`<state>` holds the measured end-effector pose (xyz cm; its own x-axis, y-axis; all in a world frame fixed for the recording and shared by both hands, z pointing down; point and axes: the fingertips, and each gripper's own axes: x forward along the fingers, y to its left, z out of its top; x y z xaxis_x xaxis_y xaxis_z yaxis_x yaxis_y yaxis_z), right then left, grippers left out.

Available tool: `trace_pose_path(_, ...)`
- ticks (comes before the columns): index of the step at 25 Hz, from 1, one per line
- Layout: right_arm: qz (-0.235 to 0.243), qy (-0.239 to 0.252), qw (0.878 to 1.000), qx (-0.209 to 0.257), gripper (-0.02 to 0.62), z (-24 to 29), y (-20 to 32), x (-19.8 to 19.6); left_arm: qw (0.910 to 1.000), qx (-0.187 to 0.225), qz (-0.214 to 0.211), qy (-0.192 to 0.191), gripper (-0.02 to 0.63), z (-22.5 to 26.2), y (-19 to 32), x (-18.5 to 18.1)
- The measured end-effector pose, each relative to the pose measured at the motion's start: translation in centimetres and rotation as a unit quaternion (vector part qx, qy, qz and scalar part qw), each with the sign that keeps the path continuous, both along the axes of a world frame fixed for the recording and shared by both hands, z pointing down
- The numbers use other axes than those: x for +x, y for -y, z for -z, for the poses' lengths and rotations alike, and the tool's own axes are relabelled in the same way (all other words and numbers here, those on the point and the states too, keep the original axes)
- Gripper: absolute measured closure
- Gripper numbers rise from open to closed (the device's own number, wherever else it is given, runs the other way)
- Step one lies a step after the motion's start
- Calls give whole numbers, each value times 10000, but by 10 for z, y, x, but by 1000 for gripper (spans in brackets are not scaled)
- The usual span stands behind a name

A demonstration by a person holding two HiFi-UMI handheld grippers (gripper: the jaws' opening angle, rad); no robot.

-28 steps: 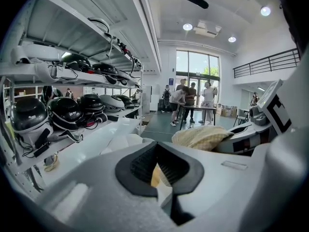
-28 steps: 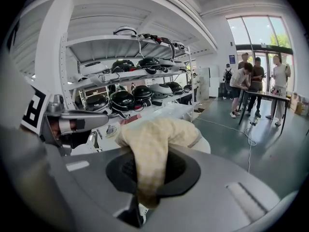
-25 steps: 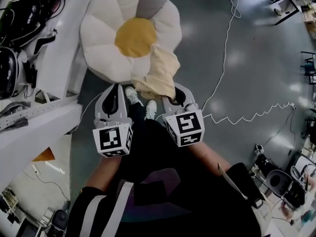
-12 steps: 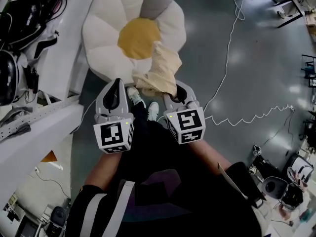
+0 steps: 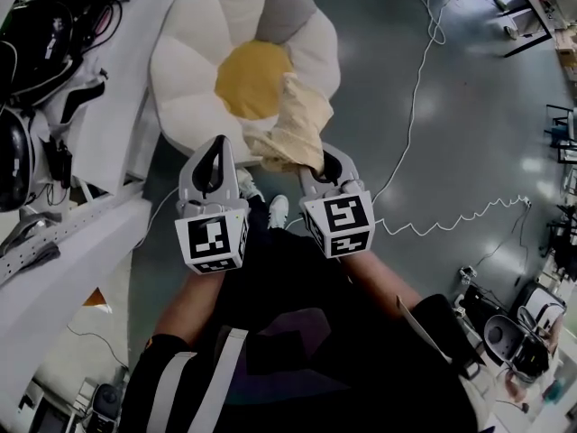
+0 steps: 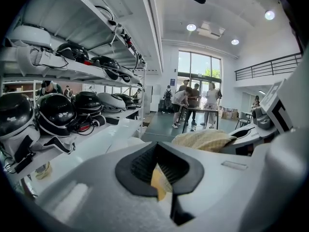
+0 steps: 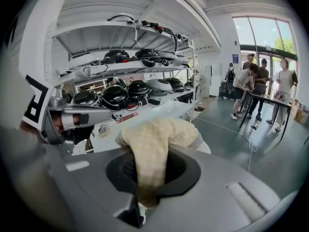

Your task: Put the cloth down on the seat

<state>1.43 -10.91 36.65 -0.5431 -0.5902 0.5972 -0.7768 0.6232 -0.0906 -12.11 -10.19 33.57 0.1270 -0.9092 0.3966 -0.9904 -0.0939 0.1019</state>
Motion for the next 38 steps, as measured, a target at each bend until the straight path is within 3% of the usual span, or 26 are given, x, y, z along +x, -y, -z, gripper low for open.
trace_pose_path(17,-46,-119,9999,-33,554,-29,68,-30,9998,-35,27,188,606,-29,60,-34)
trace_pose_path(23,140,-188,9997,-18,554,-71,110,-36,9996,-121,153,210,604,-75,95,-32)
trace_pose_path(38,635,-222,9970,-395,554,-204,185,-56,9939,-572,926,156,605,-209,153,-49)
